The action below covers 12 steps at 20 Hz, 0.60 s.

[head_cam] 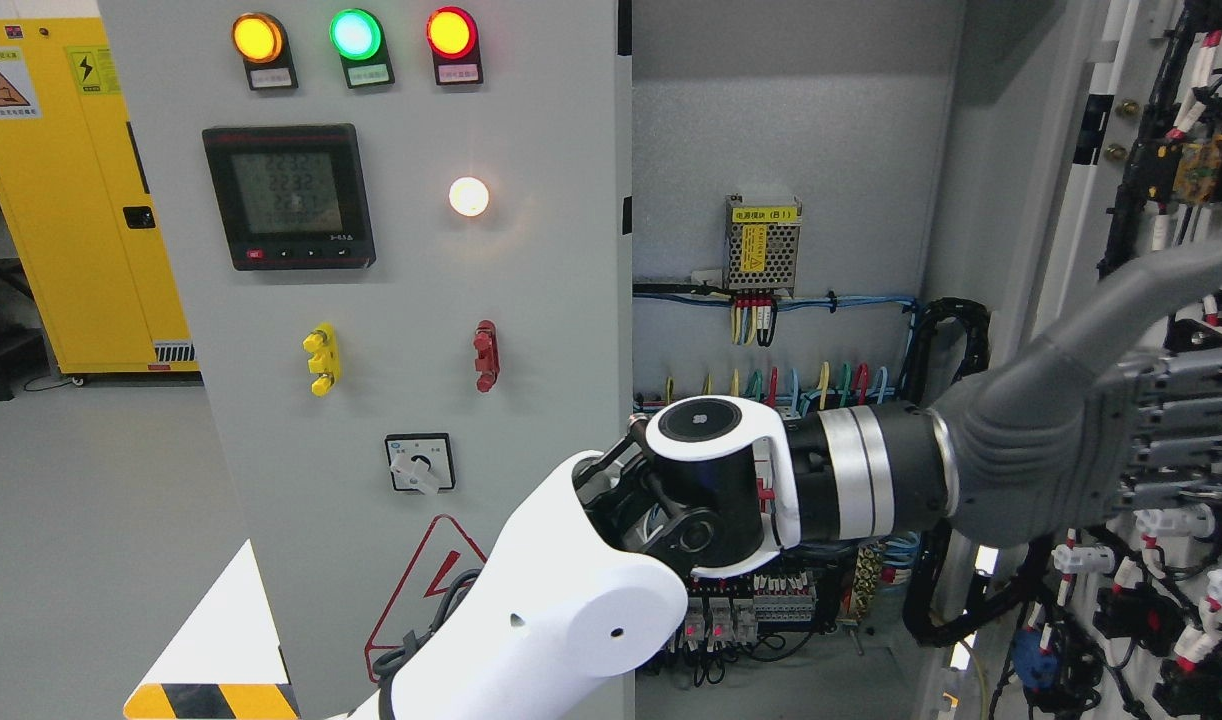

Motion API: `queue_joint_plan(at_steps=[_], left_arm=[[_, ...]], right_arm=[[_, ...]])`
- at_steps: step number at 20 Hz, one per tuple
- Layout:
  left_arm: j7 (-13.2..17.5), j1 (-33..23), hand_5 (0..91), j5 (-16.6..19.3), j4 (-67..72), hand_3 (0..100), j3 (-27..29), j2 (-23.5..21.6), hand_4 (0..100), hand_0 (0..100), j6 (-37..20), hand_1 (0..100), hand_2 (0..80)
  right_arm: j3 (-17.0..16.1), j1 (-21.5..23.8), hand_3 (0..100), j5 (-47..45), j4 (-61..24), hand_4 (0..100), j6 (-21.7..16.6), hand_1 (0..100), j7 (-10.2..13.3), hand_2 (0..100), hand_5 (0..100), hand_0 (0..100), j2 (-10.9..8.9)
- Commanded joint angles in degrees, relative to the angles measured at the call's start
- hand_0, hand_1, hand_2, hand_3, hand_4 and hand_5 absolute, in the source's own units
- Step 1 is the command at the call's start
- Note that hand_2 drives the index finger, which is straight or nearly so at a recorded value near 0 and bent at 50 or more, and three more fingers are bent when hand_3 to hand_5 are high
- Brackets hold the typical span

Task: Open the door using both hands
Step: 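Push the push-button door farther open with the left hand, then withdraw the left hand down out of the cabinet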

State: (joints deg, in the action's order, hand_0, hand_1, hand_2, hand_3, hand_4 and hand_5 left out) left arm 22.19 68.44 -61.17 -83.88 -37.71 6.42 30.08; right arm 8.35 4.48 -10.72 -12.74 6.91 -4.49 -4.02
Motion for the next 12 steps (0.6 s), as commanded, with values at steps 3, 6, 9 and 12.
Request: queue_joint_plan(at_steps=[3,6,9,12], left_arm=[[0.13,-17.52,0.0,5.42,-10.41,0,5.45,-10.98,0,0,-0.28,0,0.0],[0.13,-27.97,0.0,11.31,-13.31,0,5.45,-13.36,0,0,-0.90,0,0.0],[0.13,-40.45,0.0,19.74,-14.99,0,5.80,-13.80,0,0,-4.40,0,0.0],[0.13,-50.74,0.0,27.48,-14.64,0,6.24,-14.76,0,0,-11.68,0,0.0]], right_arm=[[0.00,0.00,0,0.00,0.00,0,-0.05,1,0.01,0,0,22,-0.02],[0.00,0.00,0,0.00,0.00,0,-0.05,1,0.10,0,0,22,-0.02],[-0.09,0.09,0,0.00,-0.09,0,-0.05,1,0.10,0,0,22,-0.02],[-0.18,0.09,0,0.00,-0.18,0,-0.05,1,0.01,0,0,22,-0.02]])
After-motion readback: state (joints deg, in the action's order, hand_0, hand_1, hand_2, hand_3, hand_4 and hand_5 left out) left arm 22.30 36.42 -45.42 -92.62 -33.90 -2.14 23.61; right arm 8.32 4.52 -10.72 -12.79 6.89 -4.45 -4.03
